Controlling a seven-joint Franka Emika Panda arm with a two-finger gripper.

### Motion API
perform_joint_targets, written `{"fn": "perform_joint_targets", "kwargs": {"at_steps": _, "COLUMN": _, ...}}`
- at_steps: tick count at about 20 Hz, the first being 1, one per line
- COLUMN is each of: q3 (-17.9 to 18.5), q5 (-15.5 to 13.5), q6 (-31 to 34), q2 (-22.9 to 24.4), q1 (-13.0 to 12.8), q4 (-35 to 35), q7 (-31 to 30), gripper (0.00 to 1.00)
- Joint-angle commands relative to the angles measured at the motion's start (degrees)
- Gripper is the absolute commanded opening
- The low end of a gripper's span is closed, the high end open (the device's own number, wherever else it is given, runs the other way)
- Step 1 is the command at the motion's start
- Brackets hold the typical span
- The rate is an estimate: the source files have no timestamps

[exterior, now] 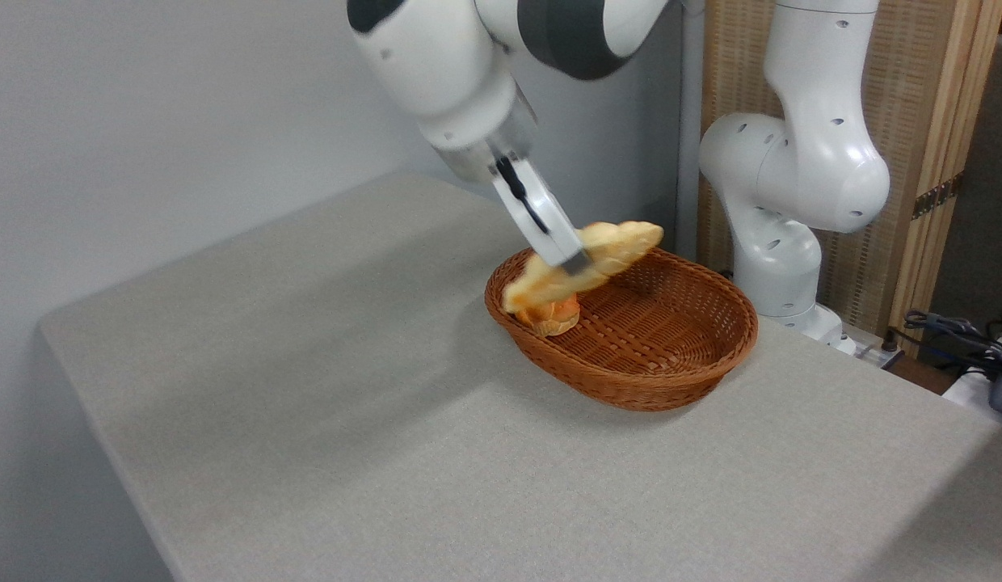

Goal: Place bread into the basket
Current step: 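Lift the braided roll and carry it over the wicker basket, lowering it in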

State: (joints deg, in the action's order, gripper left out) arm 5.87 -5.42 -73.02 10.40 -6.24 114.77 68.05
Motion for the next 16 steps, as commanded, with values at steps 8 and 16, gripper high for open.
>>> {"fn": "perform_joint_targets", "kwargs": {"at_steps": 8, "q3": -0.15, "q5": 3.4, "q6": 1.03, "q2": 0.32, "q1": -0.79, "q4": 4.41, "q7": -0.72, "gripper": 1.0}}
{"fn": "perform_joint_targets", "kwargs": {"at_steps": 16, "q3": -0.6, "q5": 3.4, "q6": -0.72, "q2": 0.59, "q1": -0.88, "q4": 3.54, "q7": -0.72, "gripper": 1.0}}
